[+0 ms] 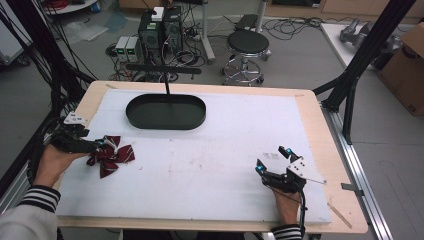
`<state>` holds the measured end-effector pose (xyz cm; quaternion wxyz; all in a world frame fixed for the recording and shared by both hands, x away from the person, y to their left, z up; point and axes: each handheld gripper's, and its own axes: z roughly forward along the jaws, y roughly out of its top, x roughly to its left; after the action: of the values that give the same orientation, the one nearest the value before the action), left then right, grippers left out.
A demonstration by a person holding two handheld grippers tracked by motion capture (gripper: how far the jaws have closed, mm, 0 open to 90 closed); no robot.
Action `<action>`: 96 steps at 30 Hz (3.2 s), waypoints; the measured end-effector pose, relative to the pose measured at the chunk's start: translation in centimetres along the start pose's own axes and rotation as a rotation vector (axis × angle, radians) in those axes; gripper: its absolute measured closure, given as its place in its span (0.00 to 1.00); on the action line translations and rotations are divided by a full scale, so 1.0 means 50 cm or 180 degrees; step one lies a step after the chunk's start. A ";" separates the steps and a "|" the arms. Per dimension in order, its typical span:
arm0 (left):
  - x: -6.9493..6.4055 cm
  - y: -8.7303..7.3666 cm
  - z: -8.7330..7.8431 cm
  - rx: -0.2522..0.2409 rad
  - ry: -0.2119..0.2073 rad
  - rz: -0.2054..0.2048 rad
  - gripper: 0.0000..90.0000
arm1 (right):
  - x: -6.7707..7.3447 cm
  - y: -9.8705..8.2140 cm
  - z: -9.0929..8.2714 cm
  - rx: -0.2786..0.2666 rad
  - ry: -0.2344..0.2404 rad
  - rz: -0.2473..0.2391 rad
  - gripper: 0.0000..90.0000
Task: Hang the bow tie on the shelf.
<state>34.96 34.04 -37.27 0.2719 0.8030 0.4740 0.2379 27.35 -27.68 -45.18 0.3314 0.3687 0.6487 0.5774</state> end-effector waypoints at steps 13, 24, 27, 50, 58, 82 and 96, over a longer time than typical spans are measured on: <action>0.019 0.005 0.042 0.0465 -0.0046 -0.0149 0.44 | 0.000 0.000 0.000 0.0004 0.0001 0.0017 0.09; 0.028 -0.010 0.061 0.0638 -0.0062 -0.0223 0.47 | 0.000 0.000 0.000 0.0004 -0.0001 0.0012 0.09; 0.028 -0.007 0.065 0.0654 -0.0087 -0.0253 0.50 | 0.000 0.000 0.000 0.0005 -0.0003 0.0011 0.09; 0.025 -0.005 0.086 0.0820 -0.0021 -0.0526 0.82 | 0.000 0.000 0.000 0.0003 0.0000 0.0009 0.09; 0.023 -0.006 0.084 0.0793 -0.0003 -0.0500 0.92 | 0.000 0.000 0.000 0.0001 0.0002 0.0016 0.09; 0.016 0.025 0.002 -0.0267 -0.0065 -0.0466 0.95 | 0.001 0.000 0.000 0.0009 0.0005 0.0016 0.09; 0.002 0.066 -0.051 -0.0989 -0.0069 -0.0369 0.95 | 0.001 0.000 0.000 0.0009 0.0006 0.0009 0.09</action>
<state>35.43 33.32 -33.17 0.4112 0.7251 0.4741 0.2835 27.31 -27.62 -45.18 0.3295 0.3695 0.6493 0.5773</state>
